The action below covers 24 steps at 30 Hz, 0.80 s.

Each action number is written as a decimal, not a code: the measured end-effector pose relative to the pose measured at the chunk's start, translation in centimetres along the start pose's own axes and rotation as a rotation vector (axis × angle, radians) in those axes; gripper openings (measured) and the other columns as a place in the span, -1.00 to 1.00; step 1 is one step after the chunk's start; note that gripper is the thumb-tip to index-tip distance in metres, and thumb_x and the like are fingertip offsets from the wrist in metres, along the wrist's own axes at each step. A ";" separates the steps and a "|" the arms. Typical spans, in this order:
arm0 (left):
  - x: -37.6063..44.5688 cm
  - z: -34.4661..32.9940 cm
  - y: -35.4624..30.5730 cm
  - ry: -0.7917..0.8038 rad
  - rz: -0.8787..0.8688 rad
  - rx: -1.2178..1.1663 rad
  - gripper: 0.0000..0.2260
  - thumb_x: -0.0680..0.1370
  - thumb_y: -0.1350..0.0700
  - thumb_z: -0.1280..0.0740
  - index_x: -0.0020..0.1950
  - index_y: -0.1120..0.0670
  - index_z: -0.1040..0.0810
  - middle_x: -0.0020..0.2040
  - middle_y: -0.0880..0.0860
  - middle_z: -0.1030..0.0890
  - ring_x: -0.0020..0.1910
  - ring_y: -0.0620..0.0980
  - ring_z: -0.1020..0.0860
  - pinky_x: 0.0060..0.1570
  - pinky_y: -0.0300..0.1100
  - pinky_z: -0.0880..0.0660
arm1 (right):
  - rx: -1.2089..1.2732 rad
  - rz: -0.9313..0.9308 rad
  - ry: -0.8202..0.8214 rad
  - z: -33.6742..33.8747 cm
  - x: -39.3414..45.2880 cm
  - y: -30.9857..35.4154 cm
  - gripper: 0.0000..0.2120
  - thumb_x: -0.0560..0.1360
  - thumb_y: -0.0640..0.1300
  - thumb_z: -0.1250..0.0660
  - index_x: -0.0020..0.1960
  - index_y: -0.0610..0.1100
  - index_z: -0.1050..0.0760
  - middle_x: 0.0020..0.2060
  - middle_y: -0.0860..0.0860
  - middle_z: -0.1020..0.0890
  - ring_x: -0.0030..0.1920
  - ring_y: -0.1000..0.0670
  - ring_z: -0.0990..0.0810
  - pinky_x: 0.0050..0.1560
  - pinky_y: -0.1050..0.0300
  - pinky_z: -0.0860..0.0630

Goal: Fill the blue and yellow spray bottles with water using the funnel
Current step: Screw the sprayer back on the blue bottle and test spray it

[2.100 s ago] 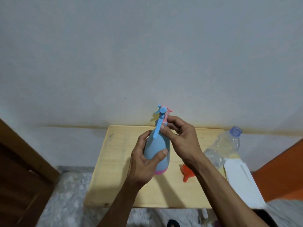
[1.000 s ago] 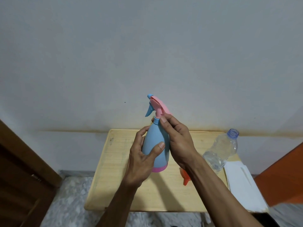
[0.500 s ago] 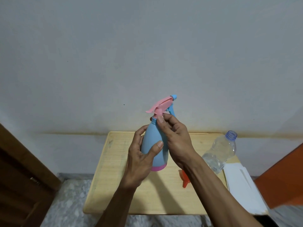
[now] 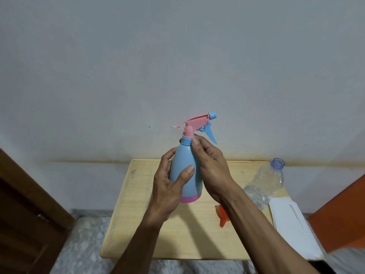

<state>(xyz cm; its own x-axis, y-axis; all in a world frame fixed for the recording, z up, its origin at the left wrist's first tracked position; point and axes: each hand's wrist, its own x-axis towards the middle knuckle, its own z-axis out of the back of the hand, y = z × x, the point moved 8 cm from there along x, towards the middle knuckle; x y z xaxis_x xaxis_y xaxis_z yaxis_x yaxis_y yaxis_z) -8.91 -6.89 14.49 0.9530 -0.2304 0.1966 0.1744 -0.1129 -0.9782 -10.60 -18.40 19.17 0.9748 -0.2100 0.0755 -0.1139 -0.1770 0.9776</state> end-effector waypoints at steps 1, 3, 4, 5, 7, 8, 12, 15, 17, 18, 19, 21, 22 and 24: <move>0.0 0.0 0.0 0.002 -0.001 -0.001 -0.50 0.37 -0.22 -0.45 0.29 -0.34 -0.41 0.21 -0.16 -0.56 0.15 -0.01 -0.62 -0.03 0.02 -0.66 | 0.019 -0.003 -0.008 0.1 0.0 0.0 -0.77 0.64 -0.03 -0.30 0.19 -0.12 -0.59 -0.02 -0.06 -0.69 -0.07 0.07 -0.67 -0.08 0.19 -0.62; 0.0 0.0 0.0 0.006 0.000 -0.002 -0.49 0.38 -0.21 -0.45 0.31 -0.32 -0.41 0.23 -0.12 -0.56 0.15 0.01 -0.62 -0.02 0.05 -0.66 | 0.033 -0.012 -0.012 0.3 0.1 -0.1 -0.75 0.61 -0.02 -0.34 0.19 -0.16 -0.58 0.00 -0.14 -0.69 -0.07 0.02 -0.69 -0.05 0.11 -0.65; 0.1 0.0 0.0 0.004 0.001 -0.001 -0.48 0.38 -0.22 -0.45 0.32 -0.30 -0.41 0.23 -0.11 -0.56 0.15 0.01 -0.62 -0.01 0.06 -0.66 | 0.036 -0.022 -0.008 0.2 0.0 -0.1 -0.73 0.62 0.00 -0.33 0.18 -0.17 -0.58 -0.03 -0.15 -0.69 -0.10 0.02 -0.69 -0.08 0.12 -0.65; 0.1 0.0 0.0 0.002 0.002 0.000 -0.47 0.38 -0.22 -0.45 0.32 -0.29 -0.41 0.24 -0.10 -0.56 0.15 0.02 -0.62 -0.01 0.08 -0.66 | 0.041 -0.035 -0.008 0.3 0.0 -0.2 -0.73 0.63 0.02 -0.31 0.15 -0.16 -0.59 -0.09 -0.11 -0.70 -0.13 0.04 -0.69 -0.12 0.15 -0.65; 0.1 -0.1 0.1 0.002 0.005 -0.001 -0.46 0.37 -0.22 -0.44 0.33 -0.28 -0.41 0.23 -0.11 -0.56 0.15 0.02 -0.62 0.00 0.07 -0.66 | 0.036 -0.038 -0.018 0.4 0.1 -0.2 -0.77 0.64 0.00 -0.29 0.11 -0.13 -0.61 -0.14 -0.03 -0.69 -0.16 0.05 -0.69 -0.14 0.17 -0.63; 0.1 -0.1 0.0 0.004 0.003 0.005 -0.46 0.37 -0.23 -0.44 0.33 -0.28 -0.41 0.23 -0.14 -0.56 0.15 -0.01 -0.62 -0.01 0.03 -0.66 | 0.031 -0.030 -0.020 0.4 0.2 -0.2 -0.80 0.63 -0.03 -0.30 0.14 -0.13 -0.60 -0.12 -0.01 -0.69 -0.13 0.04 -0.68 -0.11 0.15 -0.64; 0.2 -0.3 -0.1 0.008 -0.008 0.042 -0.41 0.36 -0.29 -0.39 0.37 -0.28 -0.36 0.23 -0.18 -0.52 0.18 -0.05 -0.57 -0.01 -0.08 -0.65 | 0.015 -0.016 -0.014 0.3 0.3 0.0 -0.76 0.65 -0.01 -0.28 0.22 -0.09 -0.59 -0.03 0.02 -0.69 -0.09 0.10 -0.66 -0.04 0.14 -0.62; 0.2 -0.3 0.1 0.015 0.010 0.027 -0.43 0.36 -0.28 -0.40 0.35 -0.28 -0.38 0.23 -0.11 -0.54 0.16 0.02 -0.60 -0.01 -0.01 -0.66 | 0.009 -0.027 -0.013 0.3 0.4 -0.1 -0.74 0.66 0.02 -0.24 0.18 -0.08 -0.62 -0.06 -0.01 -0.69 -0.12 0.07 -0.66 -0.08 0.13 -0.61; 0.3 -0.2 0.2 0.015 0.022 0.009 -0.47 0.36 -0.26 -0.41 0.32 -0.28 -0.41 0.20 -0.11 -0.57 0.15 0.04 -0.61 -0.01 0.01 -0.66 | 0.032 -0.026 -0.017 0.3 0.6 0.0 -0.74 0.64 0.01 -0.29 0.19 -0.13 -0.59 -0.08 -0.02 -0.68 -0.12 0.07 -0.65 -0.09 0.14 -0.60; 0.4 -0.1 0.2 0.013 0.022 0.006 -0.48 0.37 -0.25 -0.41 0.31 -0.28 -0.42 0.20 -0.13 -0.57 0.16 0.02 -0.62 -0.01 0.01 -0.66 | 0.033 -0.026 -0.021 0.4 0.6 0.0 -0.74 0.62 0.01 -0.30 0.19 -0.14 -0.59 -0.08 -0.01 -0.68 -0.12 0.07 -0.65 -0.08 0.13 -0.60; 0.5 -0.1 0.2 0.011 0.018 0.005 -0.47 0.37 -0.24 -0.42 0.32 -0.26 -0.42 0.20 -0.14 -0.57 0.16 0.01 -0.62 -0.01 0.00 -0.66 | 0.028 -0.024 -0.019 0.3 0.7 0.0 -0.73 0.62 0.02 -0.30 0.18 -0.14 -0.59 -0.08 -0.02 -0.68 -0.12 0.07 -0.64 -0.07 0.13 -0.60; 0.6 0.0 0.2 0.012 0.014 0.008 -0.45 0.38 -0.24 -0.42 0.35 -0.24 -0.42 0.21 -0.14 -0.57 0.16 0.01 -0.61 0.00 0.01 -0.65 | 0.006 -0.023 -0.002 0.2 0.7 0.0 -0.72 0.64 0.04 -0.27 0.15 -0.12 -0.62 -0.08 -0.05 -0.67 -0.12 0.06 -0.64 -0.06 0.14 -0.60; 0.7 0.0 0.2 0.014 0.015 0.012 -0.45 0.38 -0.24 -0.42 0.35 -0.24 -0.41 0.21 -0.15 -0.57 0.16 0.01 -0.61 0.00 0.01 -0.65 | -0.002 -0.022 0.007 0.1 0.7 0.1 -0.71 0.64 0.05 -0.26 0.13 -0.13 -0.63 -0.08 -0.06 -0.66 -0.13 0.06 -0.64 -0.07 0.13 -0.60; 0.7 0.1 0.3 0.010 0.022 0.027 -0.45 0.37 -0.26 -0.41 0.33 -0.27 -0.41 0.19 -0.19 -0.57 0.15 -0.03 -0.62 -0.03 -0.05 -0.66 | 0.001 -0.019 0.009 0.0 0.7 0.1 -0.71 0.63 0.06 -0.27 0.08 -0.14 -0.63 -0.10 -0.06 -0.65 -0.14 0.05 -0.62 -0.07 0.10 -0.58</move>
<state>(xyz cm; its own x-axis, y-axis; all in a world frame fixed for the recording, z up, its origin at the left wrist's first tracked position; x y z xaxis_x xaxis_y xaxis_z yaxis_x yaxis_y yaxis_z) -8.16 -7.03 14.34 0.9542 -0.2420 0.1759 0.1605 -0.0819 -0.9836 -9.90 -18.61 19.32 0.9785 -0.1975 0.0585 -0.0952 -0.1816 0.9788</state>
